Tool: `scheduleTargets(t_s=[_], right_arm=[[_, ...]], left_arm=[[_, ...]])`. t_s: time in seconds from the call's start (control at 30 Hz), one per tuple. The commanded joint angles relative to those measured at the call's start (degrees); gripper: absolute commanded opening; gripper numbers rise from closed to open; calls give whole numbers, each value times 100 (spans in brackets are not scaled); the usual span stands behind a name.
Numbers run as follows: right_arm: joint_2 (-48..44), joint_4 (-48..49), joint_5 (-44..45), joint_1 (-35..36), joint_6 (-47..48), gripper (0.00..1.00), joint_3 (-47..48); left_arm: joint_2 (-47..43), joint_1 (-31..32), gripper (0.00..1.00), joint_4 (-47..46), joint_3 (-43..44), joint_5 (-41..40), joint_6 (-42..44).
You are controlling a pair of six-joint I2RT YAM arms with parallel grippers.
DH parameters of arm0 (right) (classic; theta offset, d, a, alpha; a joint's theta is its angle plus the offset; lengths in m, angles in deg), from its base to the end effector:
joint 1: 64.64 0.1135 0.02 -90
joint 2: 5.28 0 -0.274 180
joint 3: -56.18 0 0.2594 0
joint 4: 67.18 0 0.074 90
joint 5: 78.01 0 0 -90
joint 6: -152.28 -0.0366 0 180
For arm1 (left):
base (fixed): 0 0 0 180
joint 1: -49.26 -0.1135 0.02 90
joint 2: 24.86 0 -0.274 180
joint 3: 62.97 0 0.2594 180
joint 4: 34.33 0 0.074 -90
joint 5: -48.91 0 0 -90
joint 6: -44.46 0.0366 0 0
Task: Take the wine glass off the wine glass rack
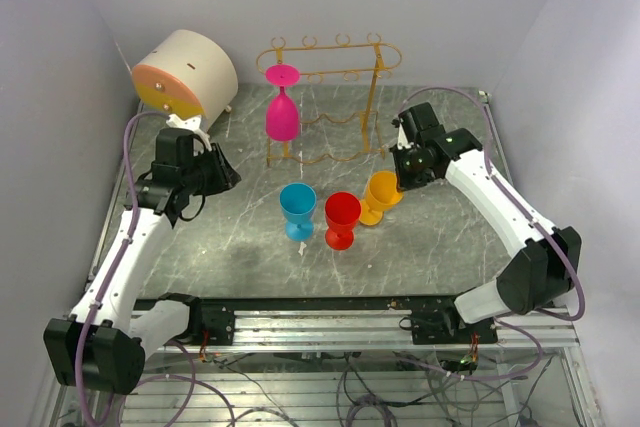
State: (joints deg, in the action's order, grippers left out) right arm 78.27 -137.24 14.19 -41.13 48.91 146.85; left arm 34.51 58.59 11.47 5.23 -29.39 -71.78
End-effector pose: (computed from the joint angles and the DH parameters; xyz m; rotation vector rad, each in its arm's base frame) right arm 0.2728 0.1172 0.3194 -0.2243 2.6681 0.1550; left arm 0.2203 -0.0437 0.3230 -0.2177 2.2495 -0.5642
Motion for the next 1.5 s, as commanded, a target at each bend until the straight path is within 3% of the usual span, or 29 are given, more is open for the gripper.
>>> scheduleTargets(t_s=[0.0,0.27,0.5,0.57,0.77,0.83,0.93,1.2,1.27,1.47], right_arm=[[97,3,70,101,94,4,-46],[-41,57,134,132,61,26,286],[-106,196,77,128,-124,29,1557],[-72,530,-400,128,-269,30,1986],[574,1593,-2939,146,-1278,36,3074],[854,1959,-3286,216,-1527,38,3221],[1433,2064,-3244,325,-1617,39,3854],[3582,1704,-3182,816,-1333,41,6711],[3765,1750,-2930,884,-1252,42,6851],[3409,2198,-2103,1053,-931,43,6114]], left_arm=[[-30,-1,41,-122,-65,-162,104],[-49,-1,46,-36,59,-348,22],[-111,-1,45,-68,44,-380,-61],[-112,-1,44,-61,-5,-371,-62],[-275,-1,44,-10,-53,-470,-119],[-374,-1,44,-49,-53,-489,-179],[-497,-1,44,-61,-63,-449,-244],[-634,-1,44,-39,-114,-287,-376],[-673,-1,44,34,-67,-291,-389],[-862,-1,44,115,-8,-457,-409]])
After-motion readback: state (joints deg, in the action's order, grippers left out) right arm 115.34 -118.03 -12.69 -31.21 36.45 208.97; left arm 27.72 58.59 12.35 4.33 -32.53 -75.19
